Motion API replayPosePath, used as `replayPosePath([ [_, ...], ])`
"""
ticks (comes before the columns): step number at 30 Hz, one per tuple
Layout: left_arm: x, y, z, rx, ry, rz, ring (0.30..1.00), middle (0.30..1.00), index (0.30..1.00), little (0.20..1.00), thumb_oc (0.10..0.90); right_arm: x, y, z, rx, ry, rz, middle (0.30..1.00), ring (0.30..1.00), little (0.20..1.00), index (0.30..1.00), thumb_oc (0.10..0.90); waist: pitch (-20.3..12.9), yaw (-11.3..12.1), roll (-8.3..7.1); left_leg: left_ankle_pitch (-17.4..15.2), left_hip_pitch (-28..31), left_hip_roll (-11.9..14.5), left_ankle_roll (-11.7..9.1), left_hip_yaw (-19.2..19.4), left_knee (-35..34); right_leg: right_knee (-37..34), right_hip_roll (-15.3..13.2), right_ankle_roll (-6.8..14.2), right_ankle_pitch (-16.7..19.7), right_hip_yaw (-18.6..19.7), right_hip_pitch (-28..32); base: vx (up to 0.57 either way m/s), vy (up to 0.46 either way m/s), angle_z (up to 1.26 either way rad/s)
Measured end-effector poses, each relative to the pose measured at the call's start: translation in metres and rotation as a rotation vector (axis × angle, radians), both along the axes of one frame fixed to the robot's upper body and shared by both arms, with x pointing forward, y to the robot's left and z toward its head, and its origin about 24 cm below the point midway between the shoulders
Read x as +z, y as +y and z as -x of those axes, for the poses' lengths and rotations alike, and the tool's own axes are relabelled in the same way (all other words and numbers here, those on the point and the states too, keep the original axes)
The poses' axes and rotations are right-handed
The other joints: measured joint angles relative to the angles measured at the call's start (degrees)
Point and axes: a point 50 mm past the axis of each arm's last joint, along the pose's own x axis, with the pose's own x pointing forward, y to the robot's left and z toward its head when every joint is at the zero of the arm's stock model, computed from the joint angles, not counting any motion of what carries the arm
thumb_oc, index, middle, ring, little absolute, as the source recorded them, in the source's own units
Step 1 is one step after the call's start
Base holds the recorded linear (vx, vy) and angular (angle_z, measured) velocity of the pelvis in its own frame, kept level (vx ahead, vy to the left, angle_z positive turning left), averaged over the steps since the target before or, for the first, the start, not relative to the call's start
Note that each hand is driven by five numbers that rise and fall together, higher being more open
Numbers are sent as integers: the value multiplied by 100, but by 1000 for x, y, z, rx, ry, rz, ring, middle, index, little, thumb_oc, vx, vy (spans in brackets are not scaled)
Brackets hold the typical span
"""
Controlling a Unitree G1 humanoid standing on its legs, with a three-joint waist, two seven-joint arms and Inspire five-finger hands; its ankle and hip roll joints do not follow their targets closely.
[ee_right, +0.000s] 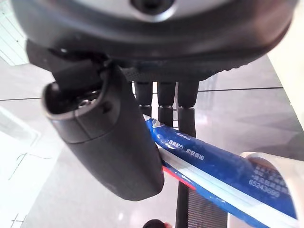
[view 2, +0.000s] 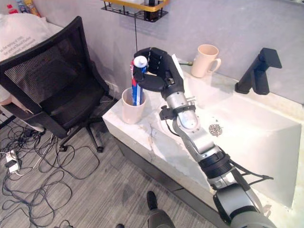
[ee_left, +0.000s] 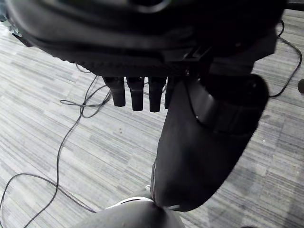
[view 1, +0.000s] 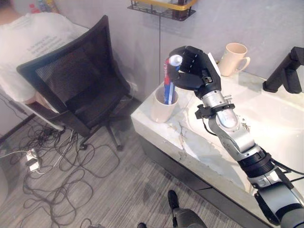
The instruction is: Organize the bathroom.
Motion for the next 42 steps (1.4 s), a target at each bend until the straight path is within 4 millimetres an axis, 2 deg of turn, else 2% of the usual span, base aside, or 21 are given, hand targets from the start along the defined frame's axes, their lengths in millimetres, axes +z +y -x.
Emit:
replayPosePath([
  [3,1,0,-4,-4,-9,-1,900,900,900,900,800,0,2,0,6,1,-6,300,300,300,300,400,25,69,-34,-2,-21,1,-4,-13,29,9,-5,-1,0,-20,1,-3,9,3],
  [12,4,3,-14,-18,-35,-19,900,900,900,900,800,-1,5,0,16,4,-21,300,300,300,300,400,203,52,-190,-53,-91,-30,17,-56,224,103,-57,22,-24,-45,1,-4,10,2],
  [14,4,3,-14,-18,-34,-26,900,900,900,900,800,-1,5,0,16,4,-22,335,335,335,335,424,216,44,-210,-68,-97,-37,22,-53,256,115,-64,21,-23,-41,1,0,0,0],
  [17,4,3,-15,-18,-37,-32,900,900,900,900,800,-1,5,0,16,4,-22,345,345,345,345,430,234,41,-232,-78,-107,-46,32,-54,303,139,-73,15,-19,-39,1,-10,6,0],
  [19,5,3,-15,-18,-38,-33,900,900,900,900,800,-1,5,0,17,4,-21,406,406,406,406,471,250,42,-233,-106,-109,-51,42,-41,346,192,-79,32,-44,-29,-5,-17,9,0],
  [22,5,3,-15,-19,-43,-32,900,900,900,900,800,-1,5,0,18,5,-21,425,425,425,425,483,264,34,-236,-172,-128,-58,56,-5,434,239,-86,75,-86,12,-14,-26,13,-5],
  [24,5,3,-16,-20,-49,-32,900,900,900,900,800,0,6,1,23,0,-21,498,498,498,498,532,263,19,-237,-230,-213,-68,77,13,554,361,-101,73,-137,36,-109,-34,13,-5],
  [25,5,3,-17,-21,-52,-34,900,900,900,900,800,1,7,2,29,-5,-22,566,566,566,566,577,264,13,-238,-235,-265,-80,82,13,587,419,-116,82,-149,52,-178,0,0,0],
  [26,6,3,-19,-22,-54,-34,900,900,900,900,800,2,8,3,37,-10,-21,592,592,592,592,595,268,-15,-240,-240,-312,-91,89,12,622,446,-131,72,-143,54,-225,0,0,0],
  [27,6,3,-19,-22,-55,-34,900,900,900,900,800,1,8,3,42,-8,-18,738,738,738,738,692,269,-32,-243,-242,-317,-95,93,14,630,484,-136,61,-139,63,-244,0,0,0],
  [28,6,3,-19,-22,-55,-34,900,900,900,900,800,0,8,4,48,-6,-13,820,820,820,820,747,269,-41,-243,-247,-315,-97,97,15,636,497,-138,63,-144,61,-245,0,0,0],
  [30,6,2,-20,-31,-55,-38,900,900,900,900,800,0,10,4,61,-9,-6,900,900,900,900,800,271,-61,-246,-249,-315,-103,99,30,640,506,-142,64,-145,70,-253,-15,8,0],
  [42,7,-2,-27,-60,-56,-52,900,900,900,900,800,1,15,8,123,-15,19,900,900,900,900,800,291,-125,-281,-361,-374,-101,122,111,846,588,-132,81,-161,166,-295,-11,7,-3],
])
